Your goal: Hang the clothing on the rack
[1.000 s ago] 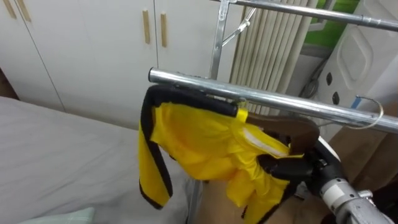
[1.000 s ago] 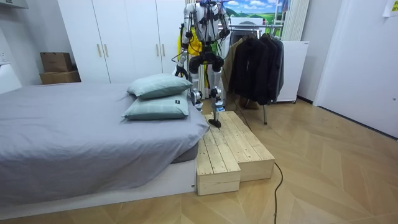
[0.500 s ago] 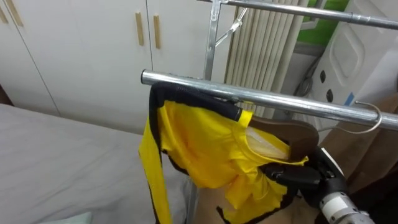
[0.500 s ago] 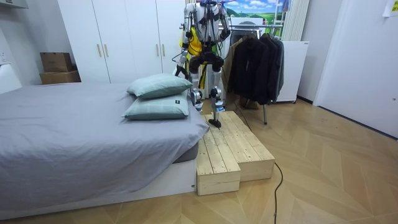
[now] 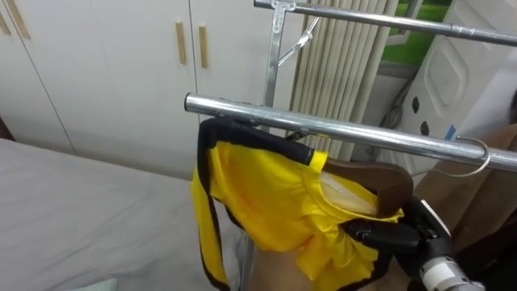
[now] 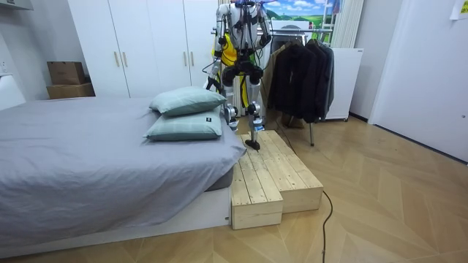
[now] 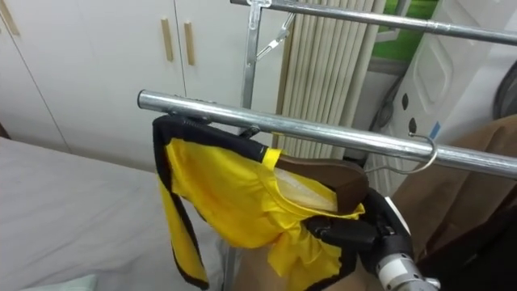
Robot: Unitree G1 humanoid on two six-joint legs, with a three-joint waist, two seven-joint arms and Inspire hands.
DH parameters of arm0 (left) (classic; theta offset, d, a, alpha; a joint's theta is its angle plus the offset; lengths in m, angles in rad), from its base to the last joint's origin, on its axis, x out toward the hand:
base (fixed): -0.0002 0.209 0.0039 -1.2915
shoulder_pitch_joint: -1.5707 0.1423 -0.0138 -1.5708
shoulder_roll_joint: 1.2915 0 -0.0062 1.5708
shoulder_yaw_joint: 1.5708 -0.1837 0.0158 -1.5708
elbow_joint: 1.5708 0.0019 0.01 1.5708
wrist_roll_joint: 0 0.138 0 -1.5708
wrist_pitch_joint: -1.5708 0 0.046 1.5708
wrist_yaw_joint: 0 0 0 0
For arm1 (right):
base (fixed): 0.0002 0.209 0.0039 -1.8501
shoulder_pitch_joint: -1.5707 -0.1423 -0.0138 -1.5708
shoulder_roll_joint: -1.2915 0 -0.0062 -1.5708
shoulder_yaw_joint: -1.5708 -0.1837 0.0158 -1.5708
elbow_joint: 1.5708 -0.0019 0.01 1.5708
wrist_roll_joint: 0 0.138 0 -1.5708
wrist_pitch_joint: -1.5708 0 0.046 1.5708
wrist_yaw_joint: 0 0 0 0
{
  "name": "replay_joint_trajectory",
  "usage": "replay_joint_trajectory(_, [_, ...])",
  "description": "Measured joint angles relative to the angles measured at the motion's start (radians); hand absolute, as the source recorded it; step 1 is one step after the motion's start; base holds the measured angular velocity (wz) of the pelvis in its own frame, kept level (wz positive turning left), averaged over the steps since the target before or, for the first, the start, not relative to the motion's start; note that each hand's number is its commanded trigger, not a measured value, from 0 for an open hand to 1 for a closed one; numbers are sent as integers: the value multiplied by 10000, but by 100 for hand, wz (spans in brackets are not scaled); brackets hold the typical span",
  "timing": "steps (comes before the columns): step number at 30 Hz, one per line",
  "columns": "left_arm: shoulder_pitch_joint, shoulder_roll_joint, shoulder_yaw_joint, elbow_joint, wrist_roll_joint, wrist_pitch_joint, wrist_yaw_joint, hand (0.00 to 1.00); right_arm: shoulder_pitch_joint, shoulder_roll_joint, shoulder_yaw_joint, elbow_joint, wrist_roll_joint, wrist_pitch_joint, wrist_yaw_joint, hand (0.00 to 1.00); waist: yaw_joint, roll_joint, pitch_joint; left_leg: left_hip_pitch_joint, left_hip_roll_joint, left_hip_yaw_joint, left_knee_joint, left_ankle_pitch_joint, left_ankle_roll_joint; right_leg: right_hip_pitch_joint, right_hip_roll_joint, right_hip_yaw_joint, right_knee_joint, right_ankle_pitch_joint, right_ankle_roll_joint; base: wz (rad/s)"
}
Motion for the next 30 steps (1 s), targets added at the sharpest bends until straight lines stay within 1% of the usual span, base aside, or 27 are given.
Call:
replay_joint_trajectory(1, [41,1,5,-4,1,9,-17,0,0,0,-73,21,-279,0,-2,0,-72,10,0,-2,0,-1,0,0,0,-1,0,3,-1,0,1,0])
replay_joint_trajectory(3, [101,3,30,-15,-1,25,-40,0,19,0,-200,47,-600,0,-9,100,-119,27,-8,-5,1,3,0,0,0,-13,-1,15,3,0,1,0])
replay_joint_trajectory(6, [72,2,86,-24,22,91,-82,0,33,-9,-362,44,-1111,0,-87,100,-150,27,-12,-22,2,5,0,-1,0,-40,2,14,13,-1,1,0])
replay_joint_trajectory(10, [56,2,182,-24,84,91,-135,0,-8,-20,-386,45,-1515,-7,-129,100,-149,20,-18,-31,8,1,0,-14,-19,-51,7,-1,14,-2,2,0])
replay_joint_trajectory(12, [2,3,182,-14,82,91,-137,0,-60,-45,-385,44,-1893,-8,-124,100,-149,-33,-53,-41,8,-13,-1,-16,-20,-53,6,3,10,-1,2,0])
replay_joint_trajectory(15, [4,4,179,2,64,123,-137,0,-259,-201,-314,122,-2390,-8,-126,100,-101,-53,-54,-41,7,-4,0,-15,-19,-53,3,13,20,-1,1,0])
replay_joint_trajectory(19, [6,10,178,-28,76,147,-137,0,-357,-215,-286,136,-3065,-7,-324,100,-69,-118,-41,-41,9,-1,0,-15,-19,-51,3,12,9,-1,1,0])
replay_joint_trajectory(22, [14,54,178,-32,100,148,-136,0,-355,-216,-258,136,-3163,-7,-394,100,-79,-190,-26,-42,9,-1,0,-15,-20,-44,8,13,-1,-1,1,0])
replay_joint_trajectory(27, [134,95,176,-138,120,145,-113,0,-356,-217,-258,135,-3453,-6,-544,100,-84,-247,5,-40,8,-7,0,-15,-19,-30,7,2,-5,-1,1,0])
replay_joint_trajectory(28, [144,95,174,-147,154,146,-102,0,-355,-217,-258,136,-3491,-6,-562,93,-86,-250,9,-39,9,-10,0,-15,-20,-28,8,0,-3,-1,1,0])
replay_joint_trajectory(29, [153,95,174,-167,167,145,-94,0,-352,-217,-256,137,-3500,-6,-576,65,-88,-252,12,-39,9,-16,0,-15,-19,-27,7,-6,0,-1,1,0])
replay_joint_trajectory(30, [157,95,171,-179,169,147,-92,0,-352,-217,-252,137,-3501,-6,-588,0,-86,-253,13,-39,8,-16,0,-15,-20,-28,7,-7,1,-1,1,0])
